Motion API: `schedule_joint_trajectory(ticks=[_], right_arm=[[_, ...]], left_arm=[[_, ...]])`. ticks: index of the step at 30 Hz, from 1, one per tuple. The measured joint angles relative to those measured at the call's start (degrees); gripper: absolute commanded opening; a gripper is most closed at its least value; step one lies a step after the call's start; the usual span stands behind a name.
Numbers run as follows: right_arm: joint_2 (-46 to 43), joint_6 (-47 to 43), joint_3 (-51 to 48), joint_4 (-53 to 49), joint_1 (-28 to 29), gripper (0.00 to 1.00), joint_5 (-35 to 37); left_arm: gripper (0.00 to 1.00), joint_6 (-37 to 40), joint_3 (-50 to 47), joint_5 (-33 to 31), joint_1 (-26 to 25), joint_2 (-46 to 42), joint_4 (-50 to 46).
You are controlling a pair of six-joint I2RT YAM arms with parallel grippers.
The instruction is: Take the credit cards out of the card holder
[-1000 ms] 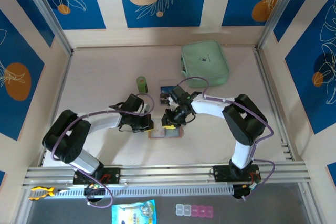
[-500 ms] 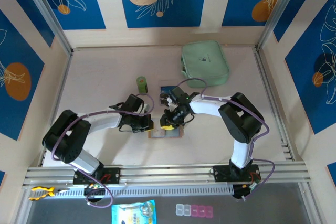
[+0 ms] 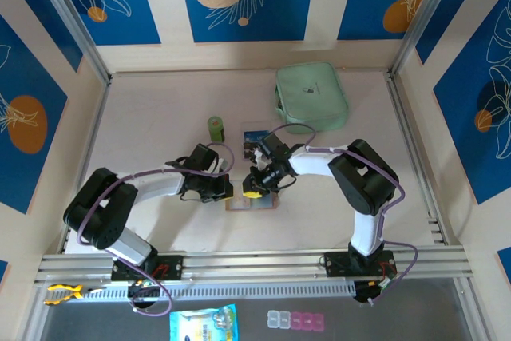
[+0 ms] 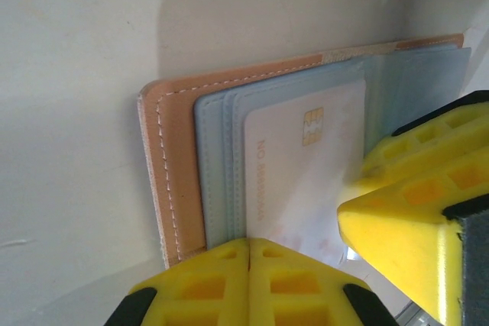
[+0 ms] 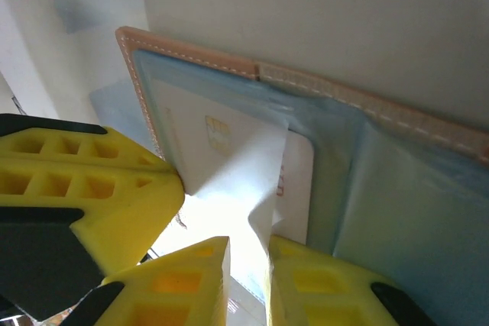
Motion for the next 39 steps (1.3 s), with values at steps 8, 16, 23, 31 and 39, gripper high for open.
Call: schedule_joint_trajectory(ticks=[8,16,23,31,39], right_arm=[[0.74,0.44,-0.61,2.14,-0.20,0.24,-1.64],[0.72,-1.51,0.87,-1.70,-0.15,0.25,0.61],[0.28,-2.78,1.62,-4.44,-0.02,0.25,2.40],[-0.26,-3.37,1.66,-5.99,0.02,0.25,3.34],[-0.44,-3.37,1.66,-6.16,0.02,0.25,3.56]], left_arm=[[0.01,0.00,-0.04,0.00,0.00,-0.07,0.00],[0.04,0.02,-0.15,-0.66,0.00,-0.50,-0.70],[0.04,0.02,-0.17,-0.70,0.00,-0.50,-1.09],[0.04,-0.61,-0.42,-0.55,0.04,-0.50,-0.92],[0.02,-3.28,-0.42,3.28,0.04,-0.07,3.80]])
